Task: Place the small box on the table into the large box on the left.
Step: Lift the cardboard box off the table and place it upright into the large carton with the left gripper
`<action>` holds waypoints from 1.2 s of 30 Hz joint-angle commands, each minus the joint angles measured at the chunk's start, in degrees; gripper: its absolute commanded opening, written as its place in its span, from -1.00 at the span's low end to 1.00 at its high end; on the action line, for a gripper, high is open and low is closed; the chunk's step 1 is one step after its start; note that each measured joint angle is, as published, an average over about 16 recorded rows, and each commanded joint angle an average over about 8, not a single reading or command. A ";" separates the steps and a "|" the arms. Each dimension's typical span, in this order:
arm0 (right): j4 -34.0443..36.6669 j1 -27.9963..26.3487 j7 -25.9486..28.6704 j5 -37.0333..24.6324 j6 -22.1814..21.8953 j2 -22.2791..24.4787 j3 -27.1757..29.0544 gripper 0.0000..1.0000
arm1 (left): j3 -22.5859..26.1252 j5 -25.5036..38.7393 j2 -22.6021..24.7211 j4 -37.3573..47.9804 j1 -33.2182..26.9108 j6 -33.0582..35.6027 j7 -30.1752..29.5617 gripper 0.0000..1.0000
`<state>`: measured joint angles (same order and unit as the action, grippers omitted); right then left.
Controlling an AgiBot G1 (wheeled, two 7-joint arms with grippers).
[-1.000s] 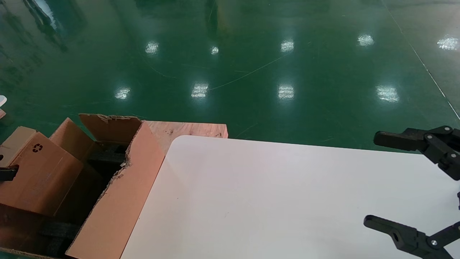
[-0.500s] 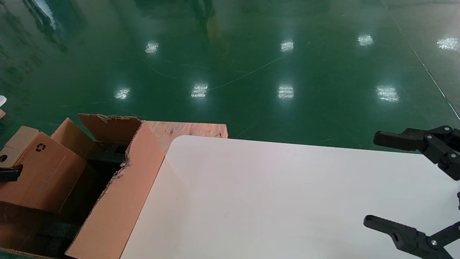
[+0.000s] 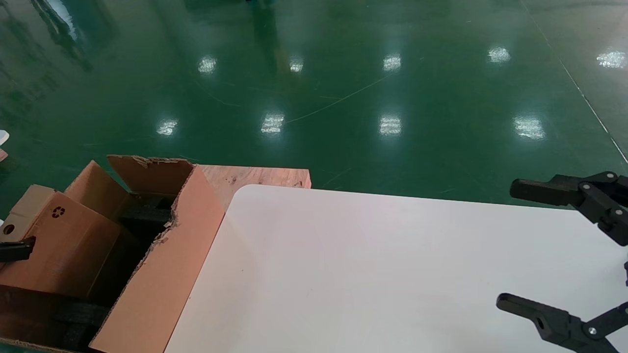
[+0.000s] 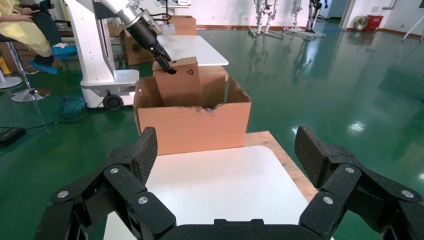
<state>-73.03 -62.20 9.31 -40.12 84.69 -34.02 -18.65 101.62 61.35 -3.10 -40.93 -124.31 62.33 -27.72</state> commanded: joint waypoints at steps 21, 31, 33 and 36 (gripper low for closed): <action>0.02 0.01 -0.01 0.03 -0.03 0.01 -0.01 1.00 | 2.87 -2.28 -3.89 -2.72 2.05 -4.10 -2.01 1.00; 0.02 0.01 -0.01 0.03 -0.03 0.02 -0.01 1.00 | 2.78 -1.90 -3.66 -2.40 1.97 -3.86 -1.86 1.00; 0.02 0.01 -0.01 0.03 -0.03 0.02 -0.01 1.00 | 2.76 -1.86 -3.63 -2.36 1.96 -3.83 -1.84 1.00; 0.02 0.01 -0.01 0.03 -0.03 0.02 -0.01 1.00 | 2.73 -1.85 -3.59 -2.32 1.94 -3.79 -1.82 1.00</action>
<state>-73.01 -62.19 9.29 -40.09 84.66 -34.00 -18.66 104.35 59.48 -6.70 -43.27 -122.37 58.53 -29.55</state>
